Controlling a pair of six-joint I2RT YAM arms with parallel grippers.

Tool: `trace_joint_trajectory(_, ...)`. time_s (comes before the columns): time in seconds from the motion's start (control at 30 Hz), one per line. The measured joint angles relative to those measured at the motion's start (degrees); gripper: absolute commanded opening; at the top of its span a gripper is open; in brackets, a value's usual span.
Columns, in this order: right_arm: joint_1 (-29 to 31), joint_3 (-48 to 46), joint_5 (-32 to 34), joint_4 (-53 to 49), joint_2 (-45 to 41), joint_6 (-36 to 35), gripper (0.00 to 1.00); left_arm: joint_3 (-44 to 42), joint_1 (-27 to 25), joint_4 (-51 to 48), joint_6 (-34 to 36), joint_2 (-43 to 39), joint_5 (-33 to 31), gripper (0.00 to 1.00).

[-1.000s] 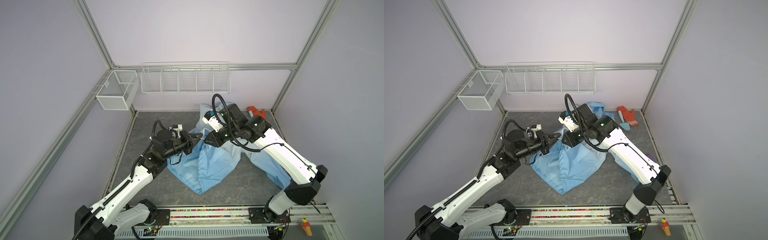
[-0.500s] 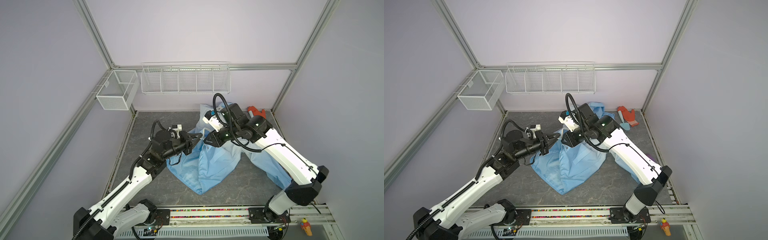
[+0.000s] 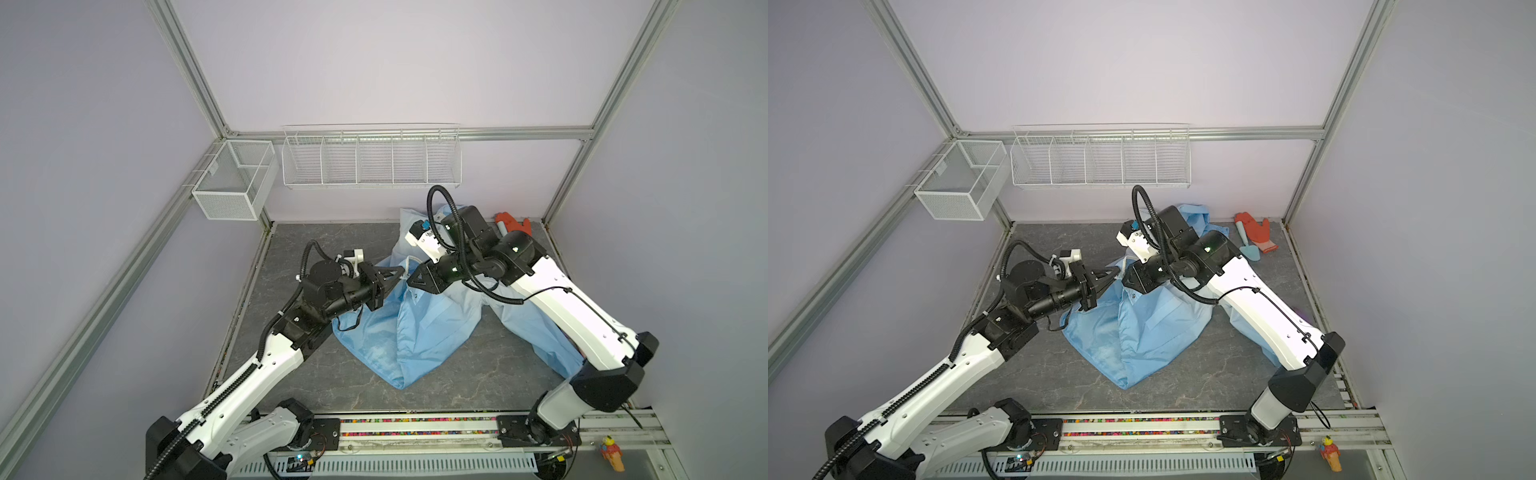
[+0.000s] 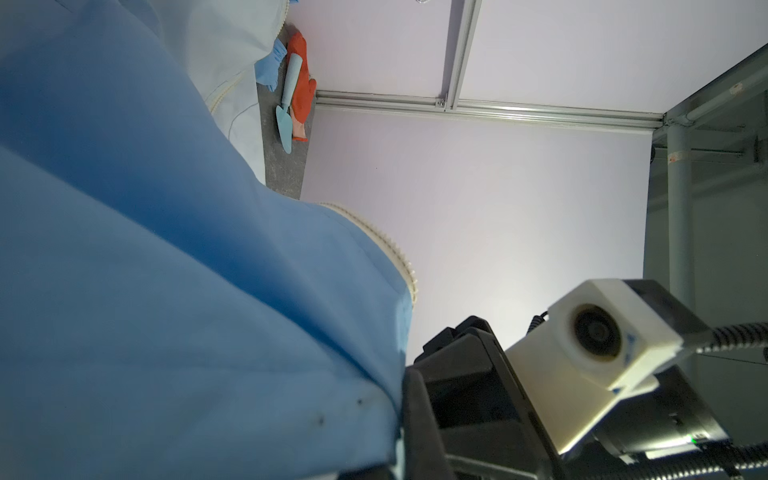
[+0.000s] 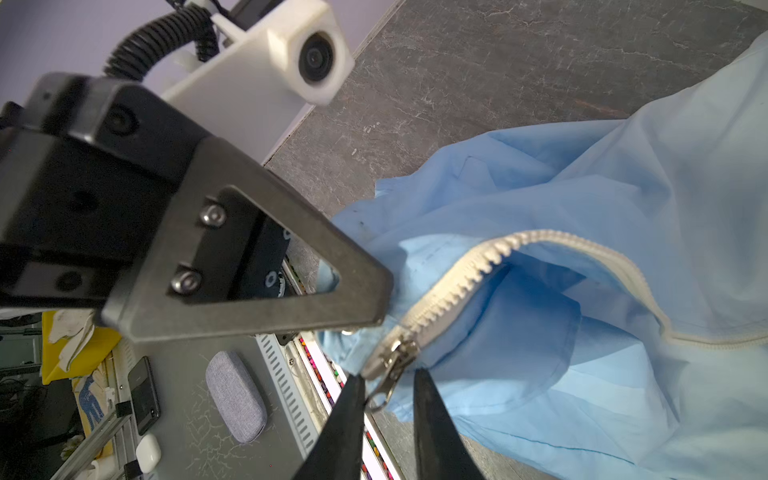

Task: Zip up the jacket
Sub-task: 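Close the right gripper on the slider pull while the left holds the zipper end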

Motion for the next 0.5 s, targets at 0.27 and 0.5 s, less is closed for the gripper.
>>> trace_joint_trajectory(0.27, -0.4, 0.0, -1.2, 0.0, -0.3, 0.3, 0.17, 0.0, 0.0, 0.0, 0.0, -0.2, 0.0, 0.0)
trace_joint_trajectory(0.5, -0.7, 0.0, -1.9, 0.0, -0.4, 0.7, 0.09, 0.0, 0.0, 0.0, 0.0, -0.4, -0.2, 0.0)
